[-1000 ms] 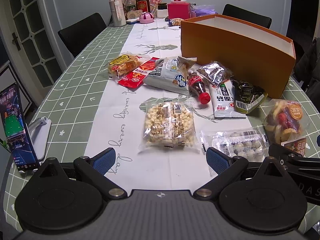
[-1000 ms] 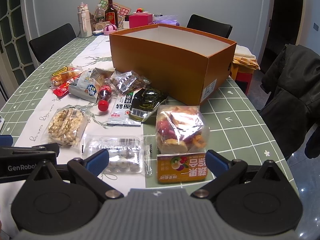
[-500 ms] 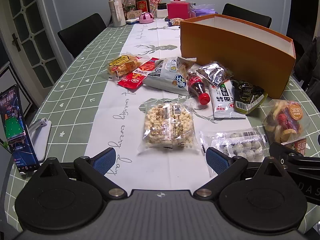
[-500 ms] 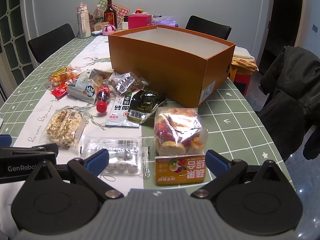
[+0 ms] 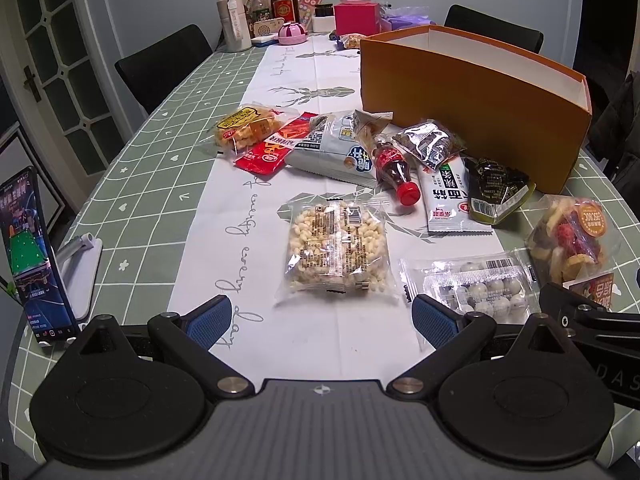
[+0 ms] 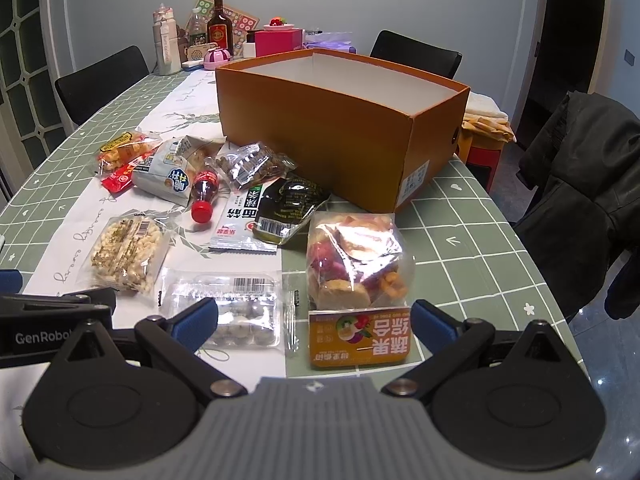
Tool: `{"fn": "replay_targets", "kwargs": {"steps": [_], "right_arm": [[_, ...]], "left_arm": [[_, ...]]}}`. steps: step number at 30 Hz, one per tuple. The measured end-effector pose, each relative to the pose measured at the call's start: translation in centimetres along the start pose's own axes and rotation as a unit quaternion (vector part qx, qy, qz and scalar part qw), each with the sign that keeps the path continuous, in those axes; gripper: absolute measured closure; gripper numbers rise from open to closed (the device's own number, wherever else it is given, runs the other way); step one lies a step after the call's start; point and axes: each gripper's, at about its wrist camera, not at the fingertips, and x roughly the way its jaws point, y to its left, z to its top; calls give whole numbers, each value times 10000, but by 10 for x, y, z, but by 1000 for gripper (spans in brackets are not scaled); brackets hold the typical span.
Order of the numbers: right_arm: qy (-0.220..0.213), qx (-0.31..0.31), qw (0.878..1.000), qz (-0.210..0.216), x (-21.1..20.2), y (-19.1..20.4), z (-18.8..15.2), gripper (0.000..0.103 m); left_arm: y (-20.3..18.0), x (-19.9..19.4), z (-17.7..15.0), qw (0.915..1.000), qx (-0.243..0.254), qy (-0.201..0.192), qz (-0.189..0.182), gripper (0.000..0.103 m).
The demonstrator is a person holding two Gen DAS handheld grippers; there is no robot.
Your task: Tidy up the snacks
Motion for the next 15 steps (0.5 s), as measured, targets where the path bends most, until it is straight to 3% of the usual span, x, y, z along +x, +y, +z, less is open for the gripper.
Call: {"fn": "replay_targets", "kwargs": {"steps": [15], "right_arm": [[12,10,10000,-4,0,-2,-1,3]], "left_arm": [[-1,0,0,10000,2,7,4,0]]}}
